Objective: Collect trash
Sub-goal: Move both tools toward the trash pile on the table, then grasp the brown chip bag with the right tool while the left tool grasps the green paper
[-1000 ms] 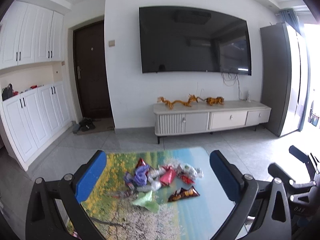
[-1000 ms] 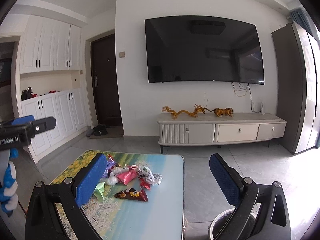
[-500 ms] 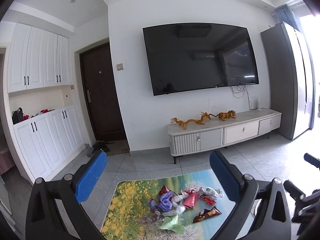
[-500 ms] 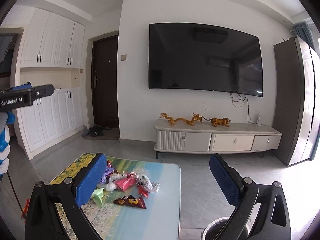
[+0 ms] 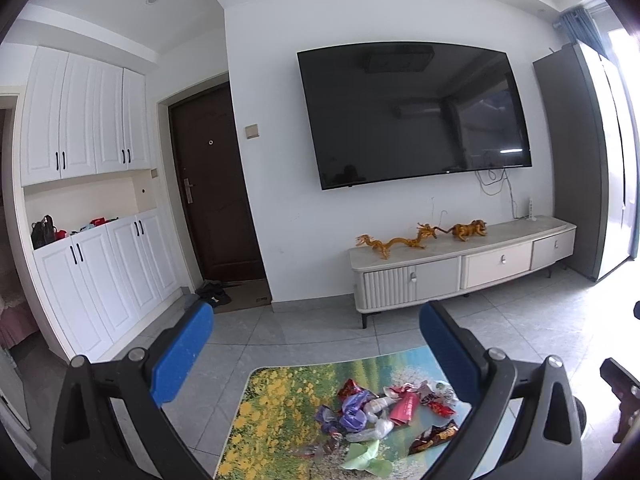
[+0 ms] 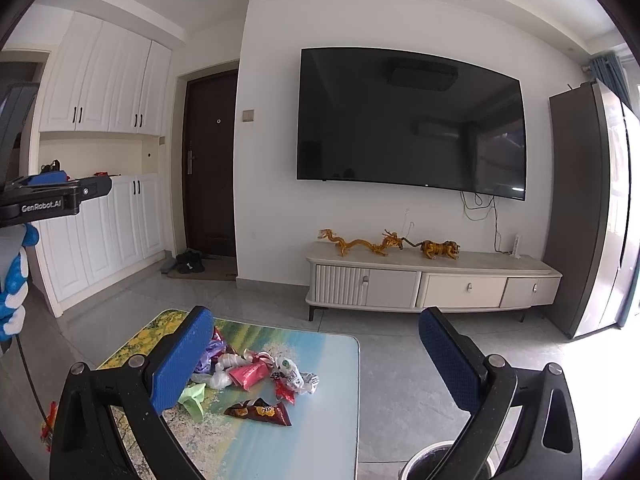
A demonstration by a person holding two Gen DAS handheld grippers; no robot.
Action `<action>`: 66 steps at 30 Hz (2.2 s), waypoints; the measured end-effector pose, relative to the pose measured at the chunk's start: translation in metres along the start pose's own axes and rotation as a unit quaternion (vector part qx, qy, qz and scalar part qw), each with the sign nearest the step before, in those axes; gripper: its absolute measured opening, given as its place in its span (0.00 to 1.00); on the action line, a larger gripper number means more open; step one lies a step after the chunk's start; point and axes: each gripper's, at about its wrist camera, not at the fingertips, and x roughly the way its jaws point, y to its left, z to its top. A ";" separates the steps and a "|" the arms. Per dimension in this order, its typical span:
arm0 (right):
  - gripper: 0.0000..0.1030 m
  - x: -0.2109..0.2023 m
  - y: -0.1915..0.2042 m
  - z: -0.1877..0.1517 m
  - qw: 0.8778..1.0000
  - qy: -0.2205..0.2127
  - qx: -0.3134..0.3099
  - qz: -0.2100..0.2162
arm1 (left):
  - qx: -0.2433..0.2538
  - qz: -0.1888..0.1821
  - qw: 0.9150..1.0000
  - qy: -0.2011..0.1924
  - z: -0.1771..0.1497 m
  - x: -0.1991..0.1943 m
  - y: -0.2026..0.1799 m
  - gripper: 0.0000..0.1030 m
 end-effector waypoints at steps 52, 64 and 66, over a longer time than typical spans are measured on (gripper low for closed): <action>1.00 0.115 -0.004 -0.042 0.991 0.119 0.012 0.057 | 0.008 -0.025 0.994 0.108 -0.094 0.087 -0.016 1.00; 1.00 0.159 0.014 -0.057 0.983 0.161 -0.008 0.091 | 0.013 -0.035 0.989 0.144 -0.118 0.125 -0.023 1.00; 1.00 0.165 0.019 -0.059 0.981 0.165 -0.013 0.099 | 0.013 -0.038 0.988 0.149 -0.122 0.131 -0.023 1.00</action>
